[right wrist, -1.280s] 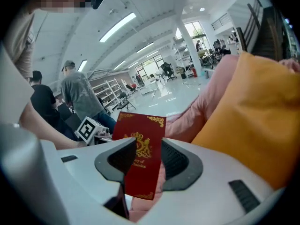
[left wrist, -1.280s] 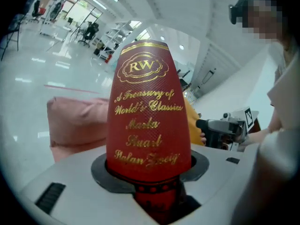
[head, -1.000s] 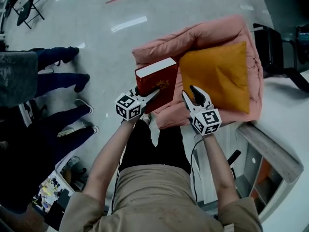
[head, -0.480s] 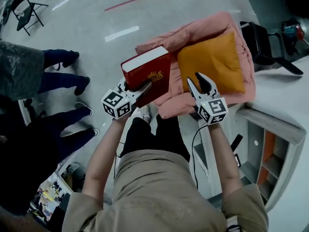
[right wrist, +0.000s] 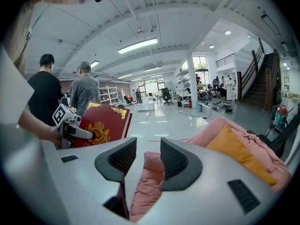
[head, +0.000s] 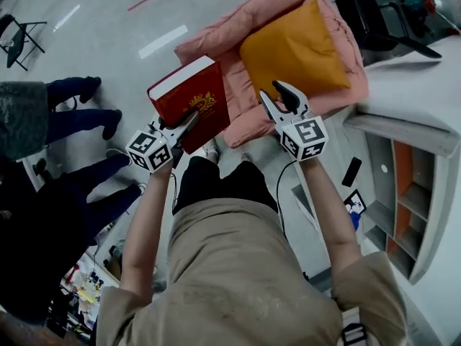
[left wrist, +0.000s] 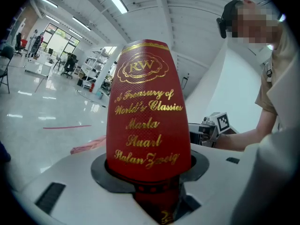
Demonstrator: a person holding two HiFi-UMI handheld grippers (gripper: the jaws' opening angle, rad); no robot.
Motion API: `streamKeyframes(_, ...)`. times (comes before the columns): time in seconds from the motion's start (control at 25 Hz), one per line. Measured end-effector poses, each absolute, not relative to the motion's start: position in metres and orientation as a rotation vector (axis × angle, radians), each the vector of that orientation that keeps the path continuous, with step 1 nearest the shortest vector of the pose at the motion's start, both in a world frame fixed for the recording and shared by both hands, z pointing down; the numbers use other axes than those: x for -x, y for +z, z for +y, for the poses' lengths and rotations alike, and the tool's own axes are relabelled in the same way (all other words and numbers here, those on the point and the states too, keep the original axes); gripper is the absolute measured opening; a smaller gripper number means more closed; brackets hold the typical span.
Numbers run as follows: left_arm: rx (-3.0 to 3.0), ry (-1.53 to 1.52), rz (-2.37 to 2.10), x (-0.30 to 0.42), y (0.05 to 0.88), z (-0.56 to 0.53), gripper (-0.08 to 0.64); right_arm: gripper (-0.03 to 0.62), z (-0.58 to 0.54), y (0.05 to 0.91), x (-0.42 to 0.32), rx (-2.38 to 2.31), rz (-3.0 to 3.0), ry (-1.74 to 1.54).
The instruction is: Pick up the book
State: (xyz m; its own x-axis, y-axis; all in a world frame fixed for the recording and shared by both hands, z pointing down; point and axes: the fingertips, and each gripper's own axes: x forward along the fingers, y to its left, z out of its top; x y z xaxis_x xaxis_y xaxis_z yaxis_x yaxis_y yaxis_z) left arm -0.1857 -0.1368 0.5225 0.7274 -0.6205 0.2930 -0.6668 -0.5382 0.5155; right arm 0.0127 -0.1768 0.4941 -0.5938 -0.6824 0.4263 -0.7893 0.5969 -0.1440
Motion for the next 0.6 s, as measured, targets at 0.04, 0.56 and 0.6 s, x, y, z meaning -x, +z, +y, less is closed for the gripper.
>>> streamKeyframes(0.04,-2.322,0.111,-0.974,0.179,0.518,-0.133,0.241,0.166,-0.173,0.49,-0.022,-1.205,-2.505,0.455)
streamKeyframes(0.56,-2.38,0.185,-0.947,0.051,0.474,-0.083,0.241,0.166,-0.107,0.447,-0.187,-1.356,-2.483,0.359)
streamKeyframes(0.6,-2.381,0.204,-0.918,0.037,0.476,-0.079,0.241,0.166,-0.098,0.445,-0.2,-1.374,-2.472,0.359)
